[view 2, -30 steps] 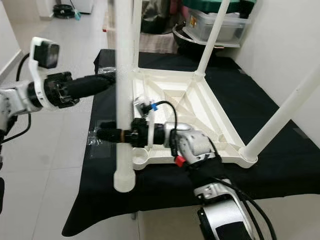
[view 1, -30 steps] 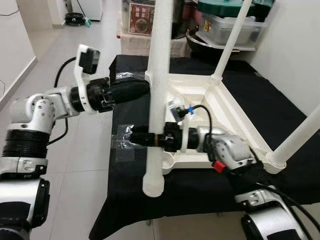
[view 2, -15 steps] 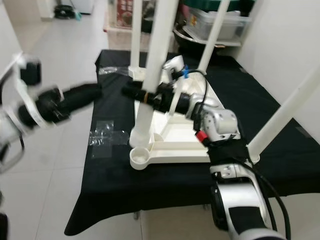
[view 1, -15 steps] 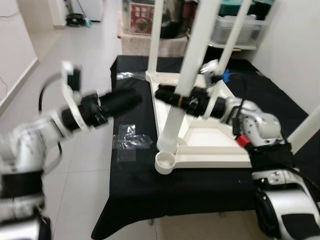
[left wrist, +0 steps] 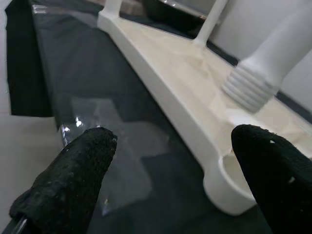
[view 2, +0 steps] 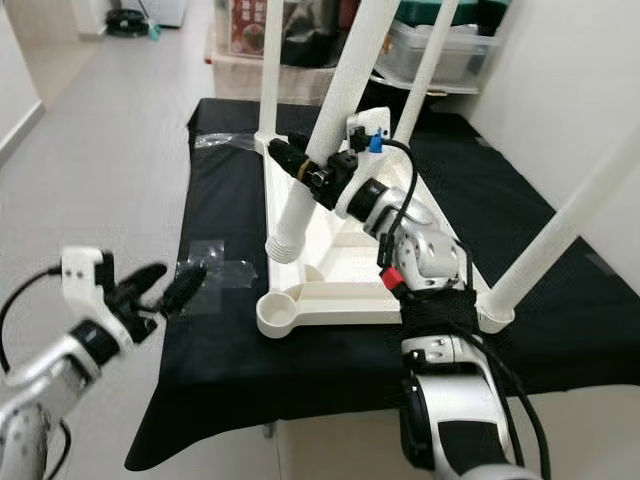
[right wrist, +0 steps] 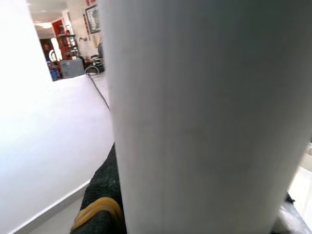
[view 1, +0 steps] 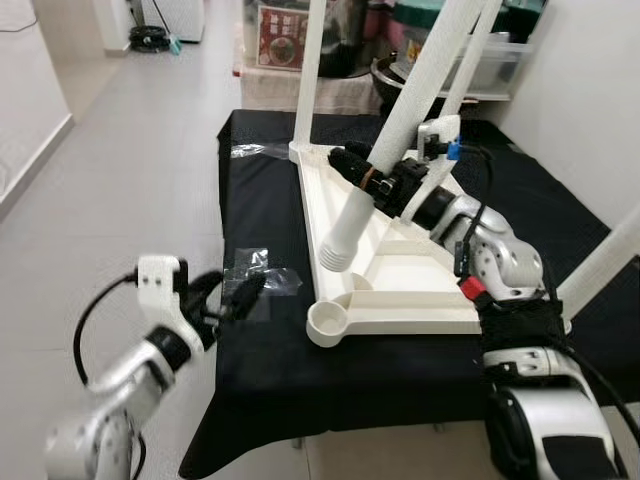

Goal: Building children table

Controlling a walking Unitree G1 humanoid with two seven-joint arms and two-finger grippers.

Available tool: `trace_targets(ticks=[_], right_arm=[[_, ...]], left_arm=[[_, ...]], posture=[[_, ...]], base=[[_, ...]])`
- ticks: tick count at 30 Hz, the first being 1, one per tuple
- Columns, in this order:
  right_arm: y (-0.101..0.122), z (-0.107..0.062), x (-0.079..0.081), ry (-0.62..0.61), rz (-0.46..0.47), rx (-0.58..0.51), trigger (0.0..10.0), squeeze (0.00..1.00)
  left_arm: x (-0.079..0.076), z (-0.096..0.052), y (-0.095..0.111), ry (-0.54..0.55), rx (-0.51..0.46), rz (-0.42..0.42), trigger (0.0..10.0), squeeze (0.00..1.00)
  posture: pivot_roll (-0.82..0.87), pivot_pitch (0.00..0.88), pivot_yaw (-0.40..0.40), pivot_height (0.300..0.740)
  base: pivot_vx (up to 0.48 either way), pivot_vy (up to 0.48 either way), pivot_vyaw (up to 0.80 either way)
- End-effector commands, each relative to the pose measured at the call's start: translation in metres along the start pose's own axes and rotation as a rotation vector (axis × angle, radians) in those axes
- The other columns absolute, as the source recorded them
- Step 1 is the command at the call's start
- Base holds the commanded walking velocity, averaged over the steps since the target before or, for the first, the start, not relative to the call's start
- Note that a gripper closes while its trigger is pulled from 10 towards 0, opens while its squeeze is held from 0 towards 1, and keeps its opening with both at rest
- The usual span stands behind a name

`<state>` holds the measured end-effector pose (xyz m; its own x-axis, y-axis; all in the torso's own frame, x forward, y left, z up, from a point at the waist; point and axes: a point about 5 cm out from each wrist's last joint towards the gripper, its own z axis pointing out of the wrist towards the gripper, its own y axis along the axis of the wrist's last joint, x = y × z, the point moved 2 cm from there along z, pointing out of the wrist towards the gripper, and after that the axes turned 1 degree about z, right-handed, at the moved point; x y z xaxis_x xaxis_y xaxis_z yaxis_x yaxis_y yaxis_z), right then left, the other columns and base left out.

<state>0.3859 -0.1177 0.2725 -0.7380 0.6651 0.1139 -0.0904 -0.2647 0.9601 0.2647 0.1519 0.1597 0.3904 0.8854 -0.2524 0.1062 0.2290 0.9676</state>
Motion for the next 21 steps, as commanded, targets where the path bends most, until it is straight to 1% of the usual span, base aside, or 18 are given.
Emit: trace_targets(ticks=[1,2,3,4,6,7,9,11,12,15,18,21], right_arm=[[0.002,-0.002,-0.001,-0.022,-0.027,-0.023,10.0,0.00],[-0.001,-0.002,-0.002,-0.042,-0.013,-0.027,10.0,0.00],[-0.003,-0.002,-0.002,-0.053,-0.004,-0.030,10.0,0.00],[-0.005,-0.002,-0.002,-0.074,-0.007,-0.035,10.0,0.00],[-0.007,-0.003,-0.002,-0.098,-0.013,-0.048,10.0,0.00],[-0.007,-0.003,-0.002,-0.098,-0.013,-0.048,10.0,0.00],[-0.007,-0.004,-0.003,-0.116,-0.016,-0.055,10.0,0.00],[-0.007,-0.004,-0.003,-0.118,-0.018,-0.056,10.0,0.00],[-0.006,-0.004,-0.002,-0.119,-0.035,-0.056,10.0,0.00],[-0.006,-0.003,-0.001,-0.114,-0.028,-0.053,10.0,0.00],[-0.005,-0.002,-0.001,-0.115,-0.044,-0.050,10.0,0.00],[-0.002,-0.001,-0.002,-0.128,-0.062,-0.063,10.0,0.00]], left_arm=[[-0.009,0.000,-0.003,0.009,-0.007,0.039,10.0,0.00],[-0.014,-0.001,-0.010,0.026,0.002,0.018,10.0,0.00],[-0.017,-0.001,-0.014,0.040,0.008,0.018,10.0,0.00],[-0.022,0.000,-0.018,0.051,0.009,-0.004,10.0,0.00],[-0.030,0.001,-0.023,0.060,0.011,-0.002,10.0,0.00],[-0.030,0.001,-0.023,0.060,0.011,-0.002,10.0,0.00],[-0.036,0.001,-0.028,0.058,0.025,-0.004,10.0,0.00],[-0.037,0.001,-0.030,0.058,0.031,-0.002,10.0,0.00],[-0.039,0.001,-0.033,0.063,0.038,-0.002,10.0,0.00],[-0.043,0.001,-0.037,0.067,0.037,0.000,10.0,0.00],[-0.043,0.001,-0.040,0.079,0.045,-0.005,10.0,0.00],[-0.043,0.000,-0.044,0.112,0.050,-0.039,10.0,0.00]], posture=[[0.09,0.052,-0.101,0.740],[0.09,0.050,-0.100,0.740],[0.09,0.050,-0.100,0.740],[0.09,0.051,-0.094,0.740],[0.08,0.046,-0.096,0.740],[0.08,0.046,-0.096,0.740],[0.08,0.047,-0.094,0.740],[0.08,0.047,-0.094,0.740],[0.08,0.048,-0.093,0.740],[0.07,0.051,-0.095,0.740],[0.07,0.055,-0.098,0.740],[0.07,0.054,-0.104,0.740]], base=[[0.000,0.000,0.00],[0.000,0.000,0.00],[0.000,0.000,0.00],[0.000,0.000,0.00],[0.000,-0.131,0.00],[0.000,-0.262,0.00],[0.000,-0.330,0.00],[0.000,-0.398,0.00],[0.000,-0.439,0.00],[0.000,-0.465,0.00],[0.000,0.000,0.00],[0.000,0.000,0.00]])
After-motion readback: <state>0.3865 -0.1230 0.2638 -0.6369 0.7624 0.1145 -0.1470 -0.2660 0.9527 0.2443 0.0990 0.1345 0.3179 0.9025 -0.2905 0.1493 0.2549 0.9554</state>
